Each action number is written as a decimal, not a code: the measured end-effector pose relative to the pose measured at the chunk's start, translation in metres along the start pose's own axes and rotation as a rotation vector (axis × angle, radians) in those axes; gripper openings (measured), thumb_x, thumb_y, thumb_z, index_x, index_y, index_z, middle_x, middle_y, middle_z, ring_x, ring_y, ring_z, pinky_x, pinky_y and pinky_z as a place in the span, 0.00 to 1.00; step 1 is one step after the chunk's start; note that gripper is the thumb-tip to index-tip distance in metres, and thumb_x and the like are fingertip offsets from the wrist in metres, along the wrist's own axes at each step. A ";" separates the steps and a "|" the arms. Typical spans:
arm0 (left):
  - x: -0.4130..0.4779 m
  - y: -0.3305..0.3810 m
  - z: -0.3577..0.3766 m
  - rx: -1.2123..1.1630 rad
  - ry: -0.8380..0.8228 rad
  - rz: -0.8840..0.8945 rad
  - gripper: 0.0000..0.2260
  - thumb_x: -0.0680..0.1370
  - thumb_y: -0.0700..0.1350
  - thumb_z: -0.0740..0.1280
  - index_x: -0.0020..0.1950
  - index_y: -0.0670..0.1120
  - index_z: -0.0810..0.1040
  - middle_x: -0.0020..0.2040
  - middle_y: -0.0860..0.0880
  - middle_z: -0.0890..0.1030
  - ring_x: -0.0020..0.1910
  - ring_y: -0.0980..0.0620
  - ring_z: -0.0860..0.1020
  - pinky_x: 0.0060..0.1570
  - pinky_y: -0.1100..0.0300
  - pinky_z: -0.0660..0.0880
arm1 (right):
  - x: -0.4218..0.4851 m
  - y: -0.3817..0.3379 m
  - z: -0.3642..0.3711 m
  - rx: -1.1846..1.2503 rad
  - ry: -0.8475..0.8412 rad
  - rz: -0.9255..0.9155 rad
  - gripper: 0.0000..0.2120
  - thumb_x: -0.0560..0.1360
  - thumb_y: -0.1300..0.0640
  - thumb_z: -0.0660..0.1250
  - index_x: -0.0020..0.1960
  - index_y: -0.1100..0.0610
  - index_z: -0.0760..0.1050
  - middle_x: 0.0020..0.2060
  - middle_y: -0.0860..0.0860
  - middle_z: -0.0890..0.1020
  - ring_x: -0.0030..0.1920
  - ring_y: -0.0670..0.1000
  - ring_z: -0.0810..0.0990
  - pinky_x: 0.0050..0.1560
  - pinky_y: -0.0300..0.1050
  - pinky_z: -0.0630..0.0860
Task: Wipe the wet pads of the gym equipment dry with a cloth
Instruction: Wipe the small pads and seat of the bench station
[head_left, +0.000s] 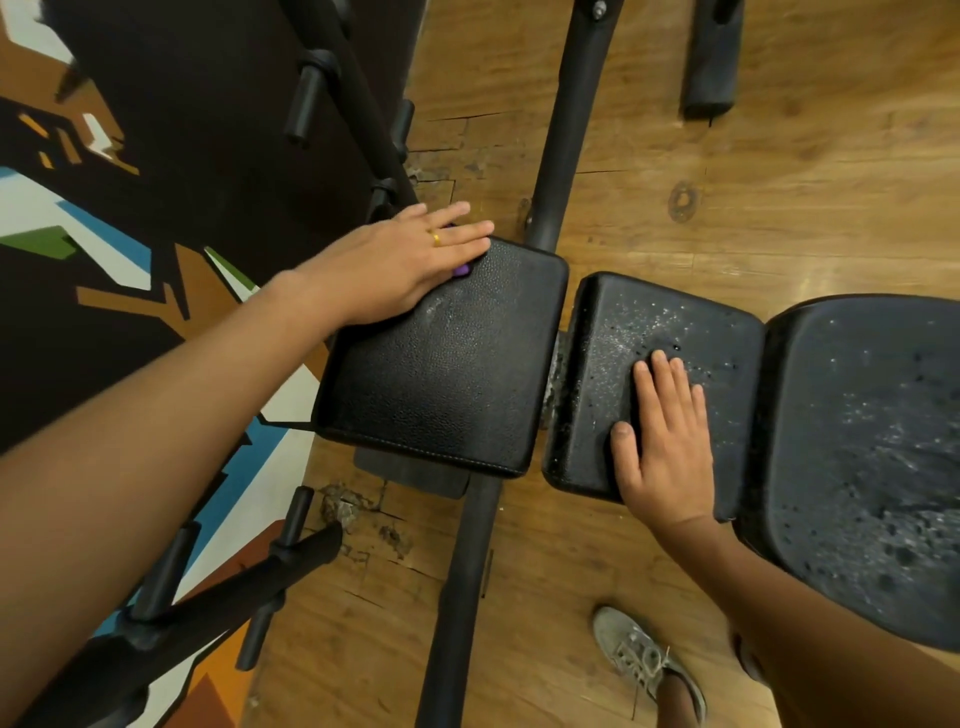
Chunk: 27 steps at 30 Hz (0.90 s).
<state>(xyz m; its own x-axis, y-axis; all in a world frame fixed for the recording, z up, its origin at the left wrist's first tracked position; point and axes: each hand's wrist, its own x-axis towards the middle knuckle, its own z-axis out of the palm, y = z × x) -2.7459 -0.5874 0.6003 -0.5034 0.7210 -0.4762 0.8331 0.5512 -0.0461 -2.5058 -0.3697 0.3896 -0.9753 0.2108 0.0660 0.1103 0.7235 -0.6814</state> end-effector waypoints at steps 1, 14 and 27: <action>0.005 0.001 0.001 -0.004 -0.003 0.000 0.24 0.85 0.50 0.49 0.82 0.50 0.57 0.82 0.54 0.55 0.82 0.51 0.49 0.78 0.48 0.50 | 0.000 0.000 0.000 0.000 0.000 -0.002 0.30 0.81 0.49 0.53 0.81 0.60 0.57 0.81 0.55 0.56 0.82 0.54 0.48 0.80 0.59 0.48; -0.087 0.088 0.059 -0.126 0.280 -0.500 0.24 0.84 0.43 0.59 0.81 0.43 0.61 0.81 0.46 0.59 0.80 0.46 0.58 0.75 0.50 0.57 | -0.001 -0.001 0.000 -0.001 -0.001 0.004 0.30 0.82 0.50 0.53 0.81 0.60 0.56 0.81 0.55 0.55 0.82 0.54 0.48 0.81 0.58 0.48; -0.016 0.044 0.038 -0.163 0.349 -0.567 0.23 0.86 0.43 0.55 0.81 0.42 0.59 0.82 0.46 0.58 0.82 0.46 0.53 0.79 0.45 0.55 | 0.000 0.000 0.000 -0.003 -0.006 0.007 0.30 0.81 0.50 0.53 0.81 0.60 0.56 0.81 0.55 0.55 0.82 0.54 0.48 0.81 0.58 0.48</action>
<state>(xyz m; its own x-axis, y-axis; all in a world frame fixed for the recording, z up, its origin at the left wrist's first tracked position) -2.6922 -0.5910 0.5723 -0.9187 0.3805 -0.1059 0.3878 0.9199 -0.0586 -2.5055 -0.3702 0.3893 -0.9756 0.2121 0.0563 0.1182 0.7240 -0.6796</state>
